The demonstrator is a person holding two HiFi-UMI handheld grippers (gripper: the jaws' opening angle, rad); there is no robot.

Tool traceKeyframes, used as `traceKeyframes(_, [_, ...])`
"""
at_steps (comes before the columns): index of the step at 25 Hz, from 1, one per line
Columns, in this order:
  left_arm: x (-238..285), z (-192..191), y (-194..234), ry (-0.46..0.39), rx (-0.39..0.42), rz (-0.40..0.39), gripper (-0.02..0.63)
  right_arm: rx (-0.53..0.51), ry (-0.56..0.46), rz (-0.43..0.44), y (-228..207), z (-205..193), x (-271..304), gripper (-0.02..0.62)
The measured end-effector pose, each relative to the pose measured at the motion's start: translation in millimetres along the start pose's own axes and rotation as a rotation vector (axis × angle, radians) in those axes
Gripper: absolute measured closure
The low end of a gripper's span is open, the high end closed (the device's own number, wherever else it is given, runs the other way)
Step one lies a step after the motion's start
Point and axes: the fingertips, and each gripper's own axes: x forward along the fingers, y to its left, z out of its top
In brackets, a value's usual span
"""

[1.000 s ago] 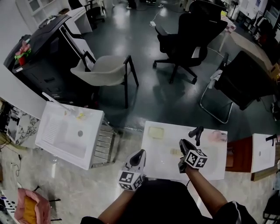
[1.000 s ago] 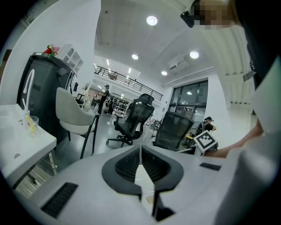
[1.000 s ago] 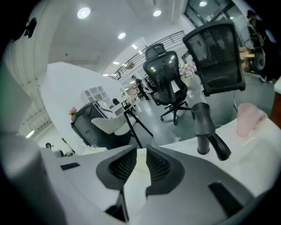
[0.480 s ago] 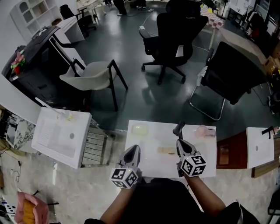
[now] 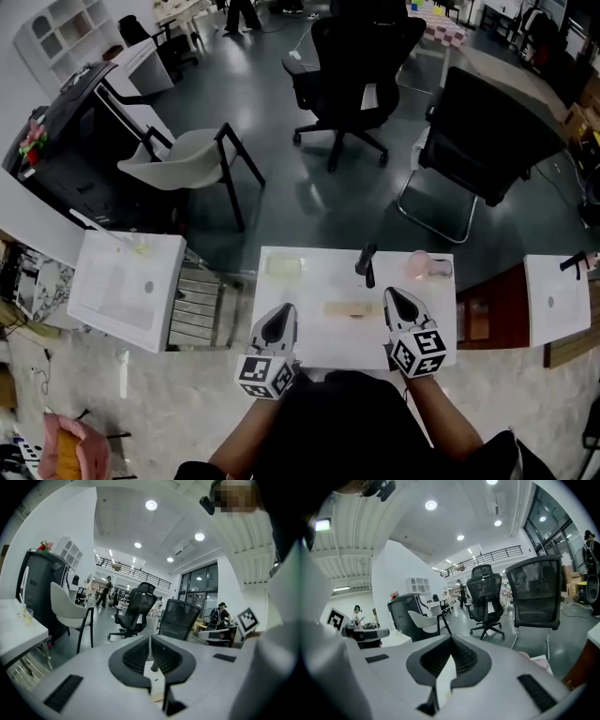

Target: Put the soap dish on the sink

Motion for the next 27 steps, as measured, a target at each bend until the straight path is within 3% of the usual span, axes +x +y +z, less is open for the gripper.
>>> traceKeyframes(7, [-0.3,-20.4,-21.7,0.046,0.053,-0.006,0.586,-0.023,0.01,-0.045,-23.5,-16.0,-25.8,0.595])
traceKeyframes(15, [1.3,-27.9,-35.9,0.055,0.045,-0.015,0.586,-0.039,0.008,-0.071,-34.4,-27.0,-38.2,0.597])
traceKeyframes(27, [0.3,-24.9,-23.9,0.042,0.037,0.006,0.586,-0.05,0.028,-0.042,-17.9,-36.6,-37.8,0.597])
